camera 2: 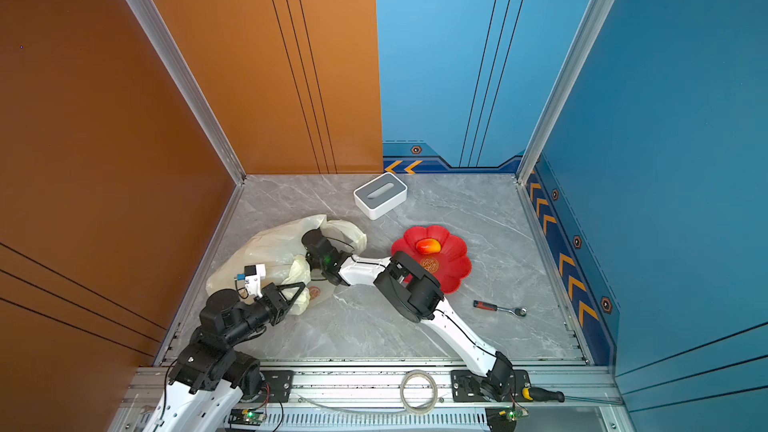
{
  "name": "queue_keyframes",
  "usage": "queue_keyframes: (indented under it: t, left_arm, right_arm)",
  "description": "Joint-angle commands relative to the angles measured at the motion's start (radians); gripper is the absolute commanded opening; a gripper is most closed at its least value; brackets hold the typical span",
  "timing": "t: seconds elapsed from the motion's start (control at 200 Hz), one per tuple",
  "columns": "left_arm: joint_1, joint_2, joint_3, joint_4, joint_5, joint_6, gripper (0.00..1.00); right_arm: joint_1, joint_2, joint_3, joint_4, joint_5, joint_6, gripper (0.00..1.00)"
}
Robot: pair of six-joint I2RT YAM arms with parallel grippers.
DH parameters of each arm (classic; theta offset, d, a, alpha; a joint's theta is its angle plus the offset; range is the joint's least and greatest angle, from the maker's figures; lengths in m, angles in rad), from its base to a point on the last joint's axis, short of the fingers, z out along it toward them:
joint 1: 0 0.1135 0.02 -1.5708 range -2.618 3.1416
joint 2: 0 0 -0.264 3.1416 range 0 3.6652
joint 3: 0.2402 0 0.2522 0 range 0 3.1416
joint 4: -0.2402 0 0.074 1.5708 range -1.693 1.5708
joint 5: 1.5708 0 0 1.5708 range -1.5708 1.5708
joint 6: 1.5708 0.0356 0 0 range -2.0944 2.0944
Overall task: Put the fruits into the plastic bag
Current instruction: 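Lower the red mango into the bag and open the right gripper, then withdraw the open right gripper up out of the bag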
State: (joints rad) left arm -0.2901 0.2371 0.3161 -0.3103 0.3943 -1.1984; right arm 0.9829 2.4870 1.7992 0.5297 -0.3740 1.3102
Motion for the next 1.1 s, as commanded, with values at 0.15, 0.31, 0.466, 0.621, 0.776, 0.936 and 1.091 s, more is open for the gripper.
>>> queue_keyframes:
  t: [0.15, 0.31, 0.466, 0.621, 0.776, 0.936, 1.091]
  left_arm:
    - [-0.006, -0.011, -0.009, 0.008, -0.002, 0.000, 0.00]
    - [-0.004, -0.012, -0.006, 0.005, -0.002, 0.000, 0.00]
    - [-0.002, -0.010, -0.002, -0.002, -0.003, 0.005, 0.00]
    - [0.003, -0.012, 0.000, -0.007, -0.001, 0.007, 0.00]
    - [0.011, -0.012, 0.005, -0.011, 0.000, 0.008, 0.00]
    - [0.020, -0.013, 0.021, -0.028, 0.003, 0.017, 0.00]
    - [0.029, -0.014, 0.032, -0.039, 0.008, 0.022, 0.00]
  right_arm:
    - [-0.005, -0.029, 0.016, -0.068, -0.032, -0.052, 1.00]
    - [-0.006, -0.034, 0.014, -0.069, -0.040, -0.052, 1.00]
    - [-0.006, -0.034, 0.024, -0.054, -0.096, -0.033, 1.00]
    - [-0.004, -0.053, 0.035, -0.083, -0.198, -0.027, 1.00]
    - [-0.001, -0.112, 0.057, -0.324, -0.258, -0.135, 1.00]
    - [-0.001, -0.149, 0.117, -0.684, -0.253, -0.315, 1.00]
    - [-0.003, -0.173, 0.120, -0.820, -0.269, -0.380, 1.00]
